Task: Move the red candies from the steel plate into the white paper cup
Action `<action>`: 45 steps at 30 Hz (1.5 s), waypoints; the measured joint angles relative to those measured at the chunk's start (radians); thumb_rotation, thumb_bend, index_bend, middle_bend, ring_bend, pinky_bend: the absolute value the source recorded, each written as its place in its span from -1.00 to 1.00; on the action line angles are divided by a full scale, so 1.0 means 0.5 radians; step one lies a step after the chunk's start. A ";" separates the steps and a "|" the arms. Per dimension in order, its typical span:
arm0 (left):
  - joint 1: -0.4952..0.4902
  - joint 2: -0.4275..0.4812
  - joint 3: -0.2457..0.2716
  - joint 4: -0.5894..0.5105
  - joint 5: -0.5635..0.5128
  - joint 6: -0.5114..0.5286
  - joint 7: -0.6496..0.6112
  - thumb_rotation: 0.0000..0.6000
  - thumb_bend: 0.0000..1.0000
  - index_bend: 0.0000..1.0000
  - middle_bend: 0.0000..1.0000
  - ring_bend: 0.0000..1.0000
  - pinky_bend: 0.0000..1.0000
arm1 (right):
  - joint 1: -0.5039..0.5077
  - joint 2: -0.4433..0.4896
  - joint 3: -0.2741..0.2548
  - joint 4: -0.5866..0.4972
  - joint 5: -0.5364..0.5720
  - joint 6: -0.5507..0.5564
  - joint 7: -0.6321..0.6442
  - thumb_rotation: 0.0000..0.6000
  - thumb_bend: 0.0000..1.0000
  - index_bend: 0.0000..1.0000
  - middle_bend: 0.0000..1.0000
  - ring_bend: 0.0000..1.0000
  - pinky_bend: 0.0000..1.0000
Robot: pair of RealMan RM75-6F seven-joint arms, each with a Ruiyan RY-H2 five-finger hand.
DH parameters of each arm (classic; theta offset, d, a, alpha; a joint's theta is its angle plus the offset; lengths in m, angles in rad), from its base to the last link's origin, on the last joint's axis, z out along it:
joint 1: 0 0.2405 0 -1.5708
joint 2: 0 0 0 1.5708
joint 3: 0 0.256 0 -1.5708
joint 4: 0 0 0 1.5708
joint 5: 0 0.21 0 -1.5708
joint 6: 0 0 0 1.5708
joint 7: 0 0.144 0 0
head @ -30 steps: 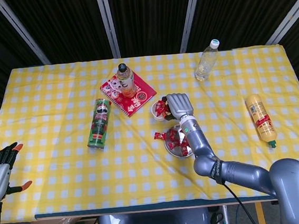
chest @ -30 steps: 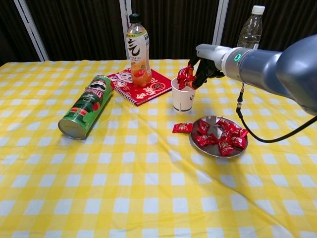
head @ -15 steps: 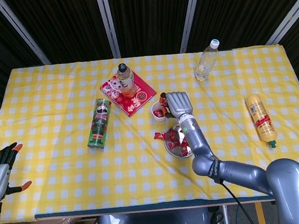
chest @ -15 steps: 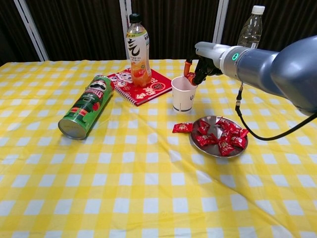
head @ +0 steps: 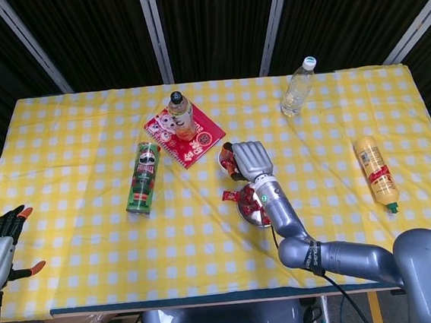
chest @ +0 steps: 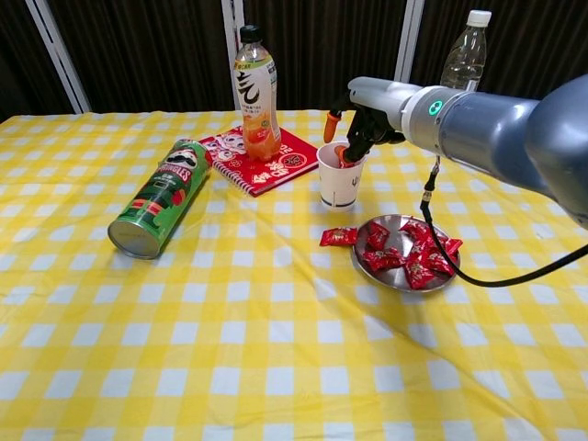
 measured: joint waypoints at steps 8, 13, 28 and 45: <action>0.000 0.006 0.002 0.002 -0.003 -0.006 -0.009 1.00 -0.96 -1.00 -1.00 -1.00 -1.00 | -0.061 0.088 -0.054 -0.242 -0.041 0.106 -0.047 1.00 -0.13 -0.51 0.63 0.80 0.85; 0.003 0.006 0.006 0.002 0.014 0.005 -0.007 1.00 -0.96 -1.00 -1.00 -1.00 -1.00 | -0.189 0.222 -0.231 -0.599 -0.047 0.266 -0.164 1.00 -0.19 -0.55 0.63 0.79 0.85; 0.024 0.002 0.022 0.047 0.104 0.075 -0.050 1.00 -0.96 -1.00 -1.00 -1.00 -1.00 | -0.449 0.218 -0.500 -0.685 -0.069 0.475 -0.241 1.00 -0.34 -0.65 0.63 0.79 0.85; 0.025 -0.003 0.026 0.058 0.125 0.081 -0.065 1.00 -0.96 -1.00 -1.00 -1.00 -1.00 | -0.542 0.118 -0.506 -0.527 -0.080 0.413 -0.213 1.00 -0.35 -0.31 0.63 0.79 0.85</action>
